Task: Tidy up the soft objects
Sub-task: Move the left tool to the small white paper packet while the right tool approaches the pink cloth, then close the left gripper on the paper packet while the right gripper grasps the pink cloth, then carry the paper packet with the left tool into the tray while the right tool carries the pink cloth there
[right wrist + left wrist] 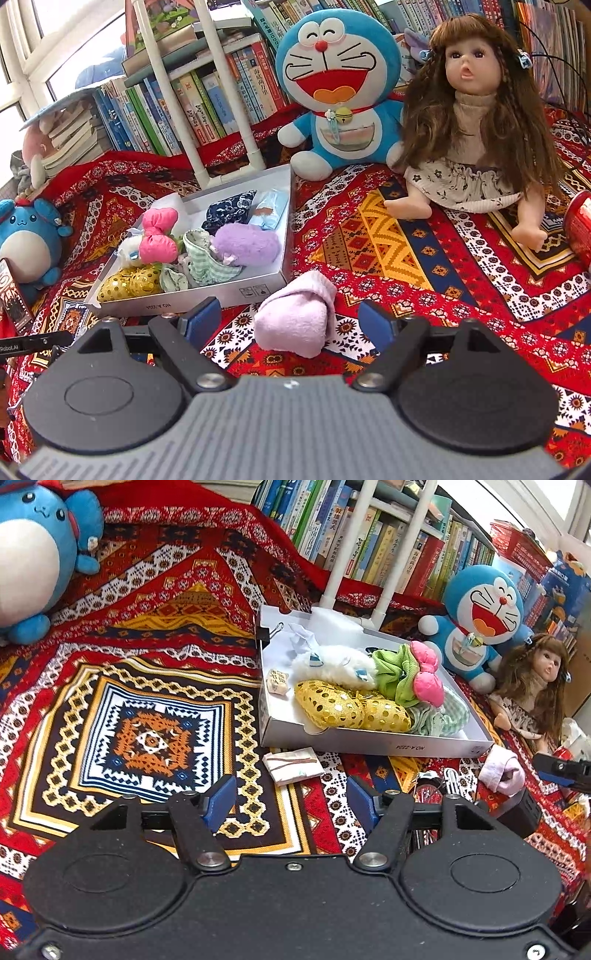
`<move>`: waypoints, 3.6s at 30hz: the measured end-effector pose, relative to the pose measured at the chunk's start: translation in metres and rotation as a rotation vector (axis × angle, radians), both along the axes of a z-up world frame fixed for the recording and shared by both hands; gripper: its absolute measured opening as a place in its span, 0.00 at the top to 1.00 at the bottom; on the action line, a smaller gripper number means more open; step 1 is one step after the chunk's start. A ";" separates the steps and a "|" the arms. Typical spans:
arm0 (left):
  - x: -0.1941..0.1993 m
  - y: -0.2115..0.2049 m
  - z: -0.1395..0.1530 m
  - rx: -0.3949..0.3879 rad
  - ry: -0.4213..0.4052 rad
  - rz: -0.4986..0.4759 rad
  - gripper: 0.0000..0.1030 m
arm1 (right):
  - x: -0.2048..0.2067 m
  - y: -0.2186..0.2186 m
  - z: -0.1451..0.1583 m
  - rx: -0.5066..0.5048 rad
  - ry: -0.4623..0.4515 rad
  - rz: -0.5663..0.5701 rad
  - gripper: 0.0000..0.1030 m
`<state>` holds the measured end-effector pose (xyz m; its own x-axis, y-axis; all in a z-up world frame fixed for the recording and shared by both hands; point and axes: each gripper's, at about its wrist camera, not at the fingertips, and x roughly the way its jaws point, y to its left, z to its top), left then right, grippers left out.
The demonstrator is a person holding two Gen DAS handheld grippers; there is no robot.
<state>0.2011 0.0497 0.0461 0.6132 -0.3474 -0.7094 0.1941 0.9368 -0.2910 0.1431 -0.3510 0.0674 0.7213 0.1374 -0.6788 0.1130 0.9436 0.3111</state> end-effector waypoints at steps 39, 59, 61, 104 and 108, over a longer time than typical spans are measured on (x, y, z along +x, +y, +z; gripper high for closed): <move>0.025 -0.014 -0.018 0.036 0.081 0.073 0.94 | 0.016 -0.001 -0.032 0.066 0.055 -0.070 0.54; 0.018 -0.026 -0.010 0.048 0.005 0.062 0.49 | -0.061 0.044 0.039 -0.045 -0.223 0.017 0.52; 0.022 -0.032 -0.015 0.079 0.006 0.078 0.48 | -0.068 0.053 0.040 -0.059 -0.248 0.035 0.51; -0.121 -0.028 0.033 0.189 -0.324 0.004 0.60 | -0.107 0.110 0.031 -0.130 -0.339 0.139 0.47; -0.126 -0.029 0.034 0.189 -0.330 -0.011 0.60 | -0.105 0.112 0.030 -0.133 -0.335 0.142 0.47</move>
